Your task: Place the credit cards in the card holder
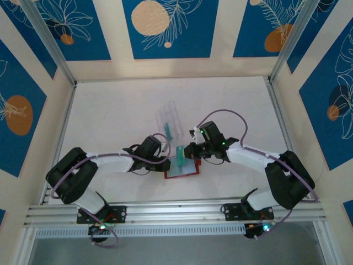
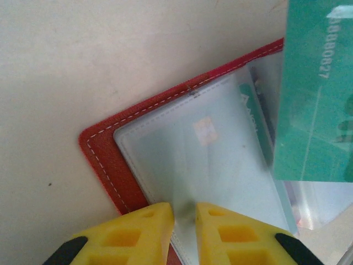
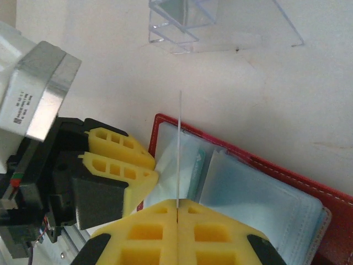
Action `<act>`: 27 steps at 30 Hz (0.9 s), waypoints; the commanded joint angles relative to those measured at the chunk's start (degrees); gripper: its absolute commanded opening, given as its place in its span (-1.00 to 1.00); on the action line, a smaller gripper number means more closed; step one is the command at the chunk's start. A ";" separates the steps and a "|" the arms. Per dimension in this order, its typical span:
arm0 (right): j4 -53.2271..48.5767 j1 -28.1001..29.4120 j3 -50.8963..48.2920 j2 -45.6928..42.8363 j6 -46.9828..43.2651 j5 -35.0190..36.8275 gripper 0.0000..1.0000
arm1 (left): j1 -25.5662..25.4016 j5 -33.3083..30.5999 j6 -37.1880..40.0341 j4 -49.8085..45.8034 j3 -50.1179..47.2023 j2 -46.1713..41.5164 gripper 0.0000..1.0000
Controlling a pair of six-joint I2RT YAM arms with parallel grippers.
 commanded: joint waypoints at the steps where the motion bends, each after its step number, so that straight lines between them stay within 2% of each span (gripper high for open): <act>1: 1.16 -0.50 -1.18 0.61 0.07 -0.38 -1.00 | -1.00 -1.53 -0.42 -5.22 -2.52 1.47 -0.59; 27: 4.79 -1.28 -4.21 2.55 1.66 -3.69 -1.00 | -1.01 -1.36 -0.66 -5.27 -2.21 1.71 -0.59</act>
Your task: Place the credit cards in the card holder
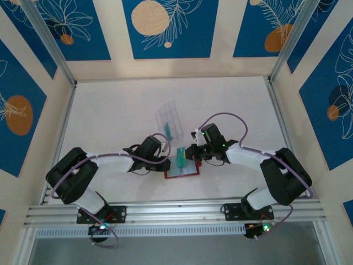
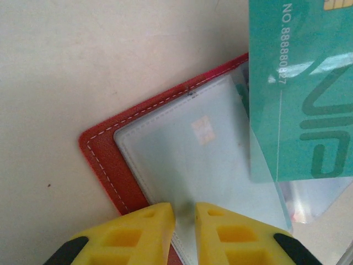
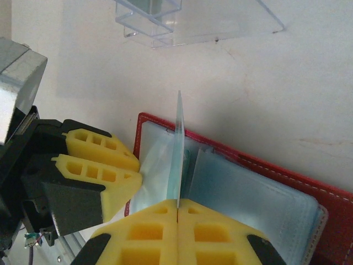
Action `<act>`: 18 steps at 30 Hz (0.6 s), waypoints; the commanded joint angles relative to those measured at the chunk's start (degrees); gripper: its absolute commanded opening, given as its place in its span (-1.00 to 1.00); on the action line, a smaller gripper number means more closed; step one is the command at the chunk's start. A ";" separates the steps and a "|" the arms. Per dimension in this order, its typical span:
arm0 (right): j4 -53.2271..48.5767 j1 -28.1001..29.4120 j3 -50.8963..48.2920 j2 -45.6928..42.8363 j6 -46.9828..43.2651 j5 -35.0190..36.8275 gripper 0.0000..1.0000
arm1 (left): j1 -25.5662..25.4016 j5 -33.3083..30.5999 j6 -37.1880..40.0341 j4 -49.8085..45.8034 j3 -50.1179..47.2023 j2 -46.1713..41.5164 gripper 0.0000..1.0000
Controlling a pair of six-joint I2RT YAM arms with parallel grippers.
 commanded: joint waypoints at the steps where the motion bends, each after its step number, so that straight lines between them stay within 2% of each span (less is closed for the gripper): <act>1: 0.05 0.04 -1.30 0.53 0.92 -1.92 -1.00 | -0.99 -1.36 -0.31 -5.65 -2.06 1.83 -0.59; 10: 0.35 0.24 -2.74 3.13 1.87 -4.79 -1.00 | -0.94 -1.27 -0.14 -5.57 -1.86 2.26 -0.59; 18: -4.43 0.30 -2.84 3.21 0.61 -4.23 -1.00 | -0.95 -1.27 -0.08 -5.65 -1.72 2.51 -0.59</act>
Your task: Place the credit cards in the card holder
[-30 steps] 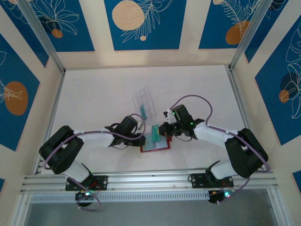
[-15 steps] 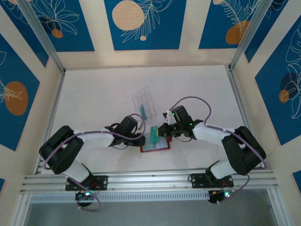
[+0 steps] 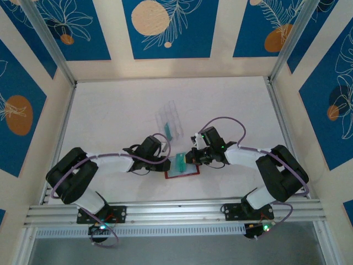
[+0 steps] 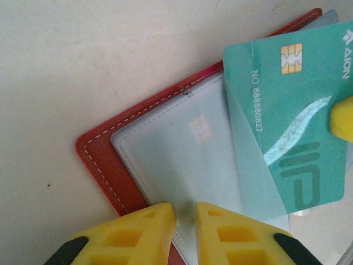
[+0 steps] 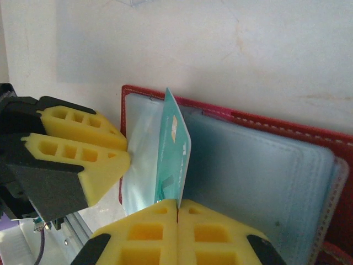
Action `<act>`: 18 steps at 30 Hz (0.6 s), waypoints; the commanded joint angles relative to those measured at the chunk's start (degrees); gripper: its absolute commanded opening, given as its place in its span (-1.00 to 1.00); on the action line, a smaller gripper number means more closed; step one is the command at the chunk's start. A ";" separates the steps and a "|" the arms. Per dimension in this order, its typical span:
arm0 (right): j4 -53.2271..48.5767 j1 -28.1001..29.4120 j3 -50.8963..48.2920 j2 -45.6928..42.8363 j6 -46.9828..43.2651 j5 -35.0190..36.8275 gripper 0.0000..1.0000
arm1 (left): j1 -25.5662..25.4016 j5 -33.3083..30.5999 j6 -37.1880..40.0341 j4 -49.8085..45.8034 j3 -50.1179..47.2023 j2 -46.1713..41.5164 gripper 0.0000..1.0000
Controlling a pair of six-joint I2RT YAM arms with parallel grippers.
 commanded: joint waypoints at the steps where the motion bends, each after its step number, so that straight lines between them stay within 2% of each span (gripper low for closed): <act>1: -5.32 0.34 -0.89 0.94 -0.98 -0.48 -1.00 | -0.94 -1.29 -0.09 -5.66 -1.68 2.60 -0.59; 18: -6.34 0.76 1.91 6.45 -3.22 -2.38 -1.00 | -0.94 -1.14 0.28 -5.15 -0.81 5.41 -0.60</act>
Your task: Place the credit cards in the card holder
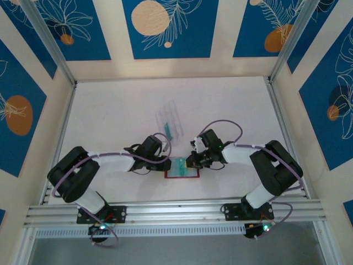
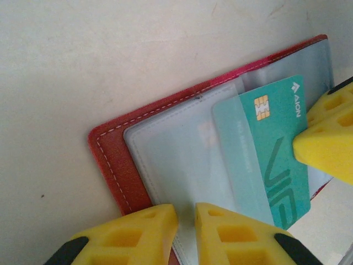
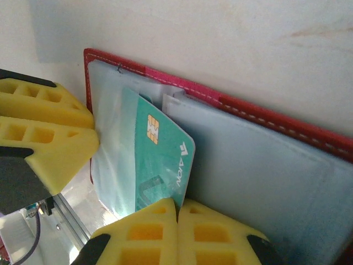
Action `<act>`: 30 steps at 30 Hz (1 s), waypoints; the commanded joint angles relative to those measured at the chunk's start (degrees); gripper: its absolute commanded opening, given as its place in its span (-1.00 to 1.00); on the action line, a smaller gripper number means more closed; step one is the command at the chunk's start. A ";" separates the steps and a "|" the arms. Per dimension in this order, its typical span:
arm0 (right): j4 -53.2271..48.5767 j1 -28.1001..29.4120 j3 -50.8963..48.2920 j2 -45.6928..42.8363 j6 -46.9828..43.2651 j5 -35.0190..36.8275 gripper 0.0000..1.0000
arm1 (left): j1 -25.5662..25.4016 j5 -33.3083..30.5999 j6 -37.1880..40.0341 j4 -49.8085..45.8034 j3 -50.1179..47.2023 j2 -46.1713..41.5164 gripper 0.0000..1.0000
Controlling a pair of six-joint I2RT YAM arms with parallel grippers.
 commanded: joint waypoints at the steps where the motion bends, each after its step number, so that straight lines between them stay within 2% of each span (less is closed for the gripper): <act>1: -3.30 0.72 1.34 2.14 -1.91 -0.25 -1.00 | -0.94 -1.19 0.13 -5.19 -1.74 4.35 -0.60; 8: -2.40 2.17 2.64 2.66 -0.39 -0.39 -1.00 | -1.06 -0.83 -0.70 -4.21 -2.42 4.24 -0.60; 18: 4.28 7.13 3.40 4.50 6.21 1.25 -1.00 | -2.09 -1.09 -2.02 -3.61 -2.80 3.47 -0.60; 24: 5.97 7.72 3.41 4.88 7.46 2.05 -1.00 | -2.23 -1.29 -2.51 -3.44 -3.44 2.78 -0.60; 27: 2.99 7.70 4.26 4.41 6.35 3.02 -0.90 | -2.23 -1.52 -2.64 -3.39 -3.99 2.28 -0.59; 30: -1.77 7.78 5.34 3.28 4.84 5.59 -0.67 | -2.22 -1.79 -2.77 -3.12 -4.43 2.28 -0.60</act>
